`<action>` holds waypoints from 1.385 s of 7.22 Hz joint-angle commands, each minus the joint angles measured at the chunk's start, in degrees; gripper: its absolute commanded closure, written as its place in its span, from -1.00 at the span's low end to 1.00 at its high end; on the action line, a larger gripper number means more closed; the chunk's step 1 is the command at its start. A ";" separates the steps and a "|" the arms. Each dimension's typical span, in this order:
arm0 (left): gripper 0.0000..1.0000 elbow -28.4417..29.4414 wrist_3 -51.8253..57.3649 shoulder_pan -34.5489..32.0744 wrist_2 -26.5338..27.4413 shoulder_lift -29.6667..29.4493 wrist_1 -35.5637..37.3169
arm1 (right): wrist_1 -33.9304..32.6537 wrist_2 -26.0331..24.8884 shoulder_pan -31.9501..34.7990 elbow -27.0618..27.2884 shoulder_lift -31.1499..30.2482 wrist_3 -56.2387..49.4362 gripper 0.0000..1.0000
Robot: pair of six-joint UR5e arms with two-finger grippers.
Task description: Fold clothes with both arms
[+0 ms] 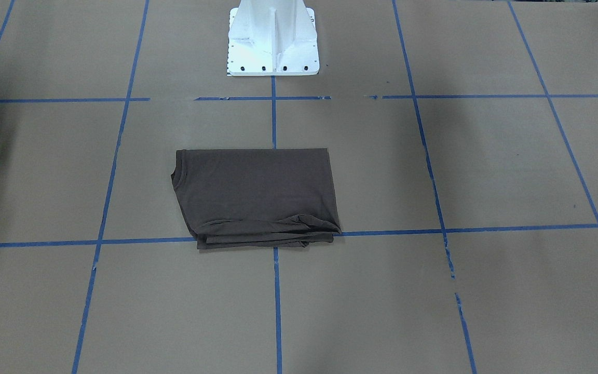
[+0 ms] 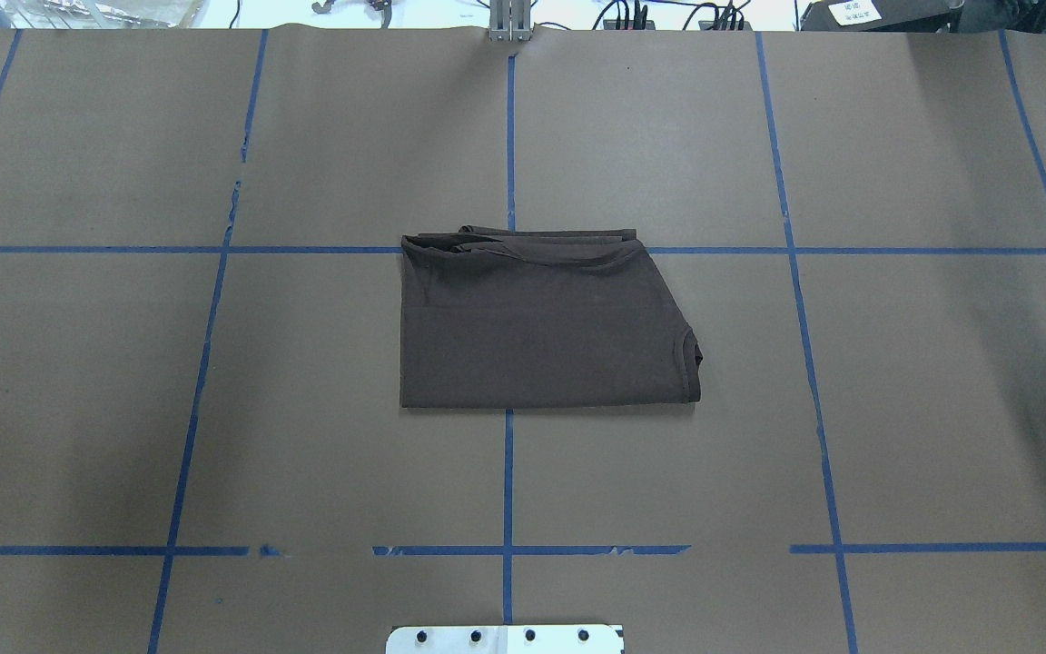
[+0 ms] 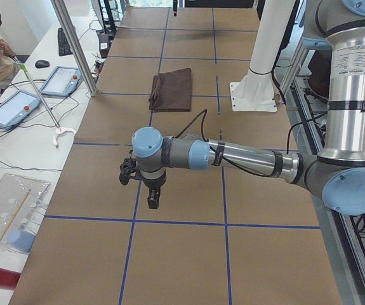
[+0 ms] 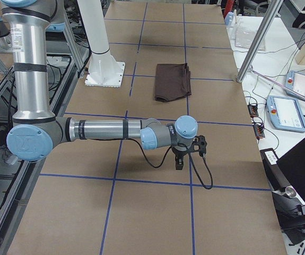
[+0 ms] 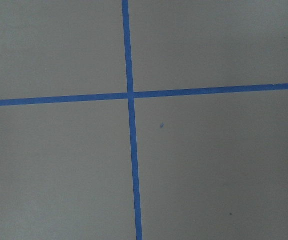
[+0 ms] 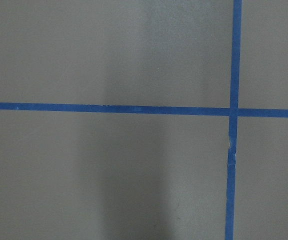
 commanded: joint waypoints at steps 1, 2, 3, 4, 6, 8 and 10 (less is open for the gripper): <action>-1.00 0.68 2.75 -0.63 -0.15 0.05 -1.53 | -4.28 -0.25 -0.36 4.01 -0.53 -0.01 -1.00; -1.00 0.68 4.43 -1.06 -0.23 0.05 -1.54 | -4.39 -0.52 -0.45 4.11 -0.53 -0.10 -1.00; -1.00 0.51 3.83 -1.16 -0.23 -0.30 -1.63 | -4.39 -0.61 -0.62 4.11 -0.53 -0.10 -1.00; -1.00 0.60 2.52 -1.16 -0.15 -1.17 -1.63 | -4.39 -0.78 -0.71 4.11 -0.44 -0.10 -1.00; -1.00 0.77 1.81 -1.07 -0.15 -2.41 -2.59 | -4.39 -1.05 -0.89 4.11 -0.35 -0.10 -1.00; -1.00 0.85 2.24 -1.07 -0.41 -2.06 -2.60 | -4.39 -1.84 -0.37 5.25 -0.87 -0.37 -1.00; -1.00 3.04 2.60 -1.24 -2.85 -1.54 -2.69 | -5.70 -1.31 1.91 6.66 -0.88 -1.32 -1.00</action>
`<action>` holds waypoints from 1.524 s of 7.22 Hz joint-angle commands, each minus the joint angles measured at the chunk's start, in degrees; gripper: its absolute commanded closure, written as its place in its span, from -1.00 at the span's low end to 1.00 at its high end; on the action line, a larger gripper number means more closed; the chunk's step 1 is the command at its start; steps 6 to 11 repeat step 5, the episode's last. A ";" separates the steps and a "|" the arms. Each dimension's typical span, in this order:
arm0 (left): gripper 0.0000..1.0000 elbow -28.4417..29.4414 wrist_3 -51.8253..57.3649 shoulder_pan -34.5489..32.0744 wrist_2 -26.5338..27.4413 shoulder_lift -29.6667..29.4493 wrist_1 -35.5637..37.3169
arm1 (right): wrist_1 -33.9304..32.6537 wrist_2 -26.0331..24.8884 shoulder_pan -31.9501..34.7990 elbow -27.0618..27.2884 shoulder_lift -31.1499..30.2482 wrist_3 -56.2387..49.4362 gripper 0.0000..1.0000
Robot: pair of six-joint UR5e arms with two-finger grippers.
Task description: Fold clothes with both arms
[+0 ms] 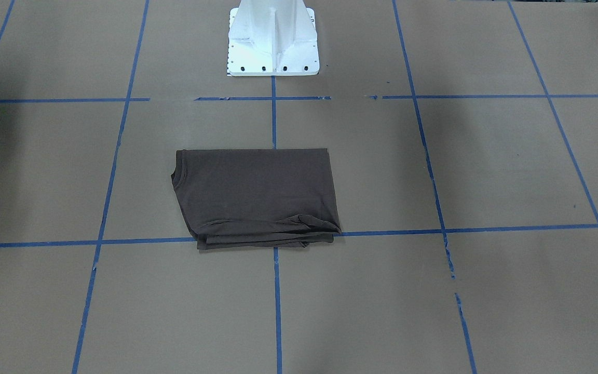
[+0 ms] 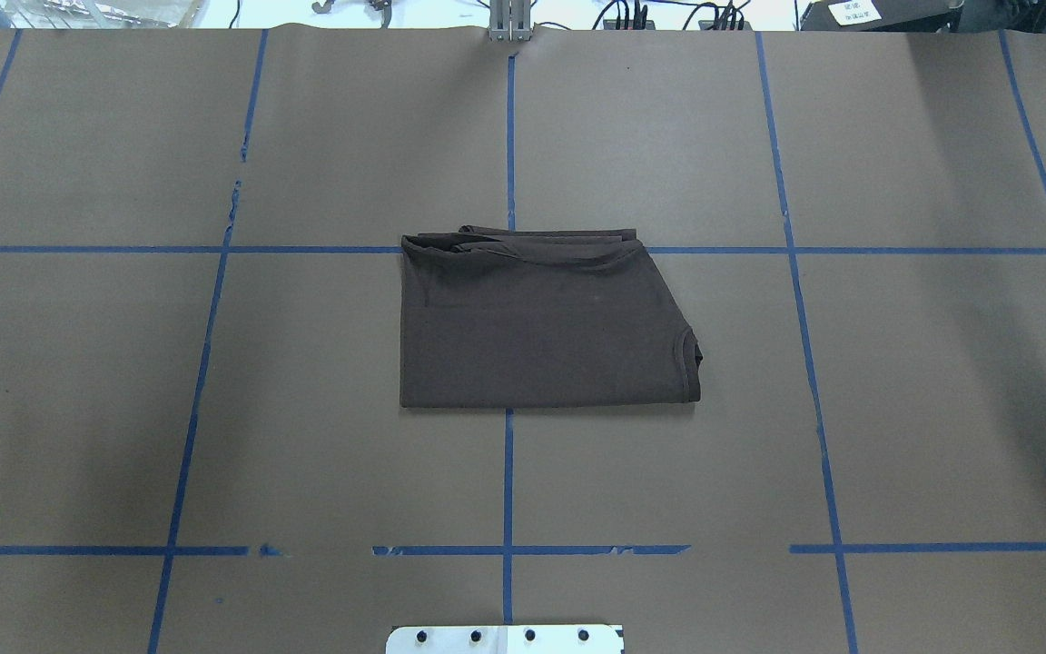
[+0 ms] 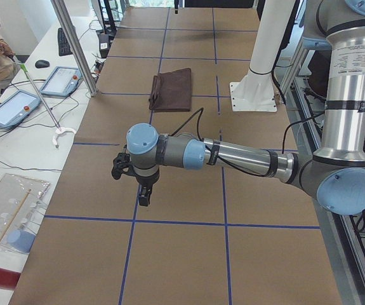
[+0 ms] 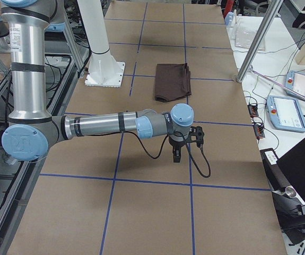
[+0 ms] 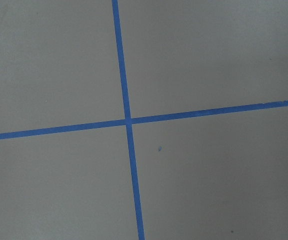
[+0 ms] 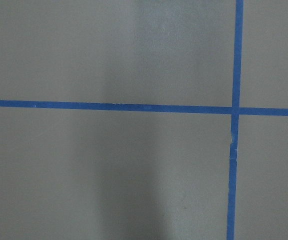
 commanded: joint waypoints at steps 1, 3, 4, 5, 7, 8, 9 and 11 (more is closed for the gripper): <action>-1.00 1.66 0.11 -0.53 -2.15 0.70 0.01 | -0.89 -0.12 1.23 0.56 -0.10 -1.30 -1.00; -1.00 1.66 0.02 -2.37 -2.06 0.62 0.28 | -0.89 -0.38 2.11 0.47 -0.27 -1.40 -1.00; -1.00 1.66 0.02 -3.08 -2.15 0.62 0.19 | -0.80 -0.38 2.81 0.56 -0.79 -1.40 -1.00; -1.00 1.49 0.02 -3.09 -2.15 0.44 0.02 | -0.80 -0.38 3.42 0.64 -0.89 -1.40 -1.00; -1.00 1.49 0.02 -3.09 -2.15 0.44 0.02 | -0.80 -0.38 3.42 0.64 -0.89 -1.40 -1.00; -1.00 1.49 0.02 -3.09 -2.15 0.44 0.02 | -0.80 -0.38 3.42 0.64 -0.89 -1.40 -1.00; -1.00 1.49 0.02 -3.09 -2.15 0.44 0.02 | -0.80 -0.38 3.42 0.64 -0.89 -1.40 -1.00; -1.00 1.49 0.02 -3.09 -2.15 0.44 0.02 | -0.80 -0.38 3.42 0.64 -0.89 -1.40 -1.00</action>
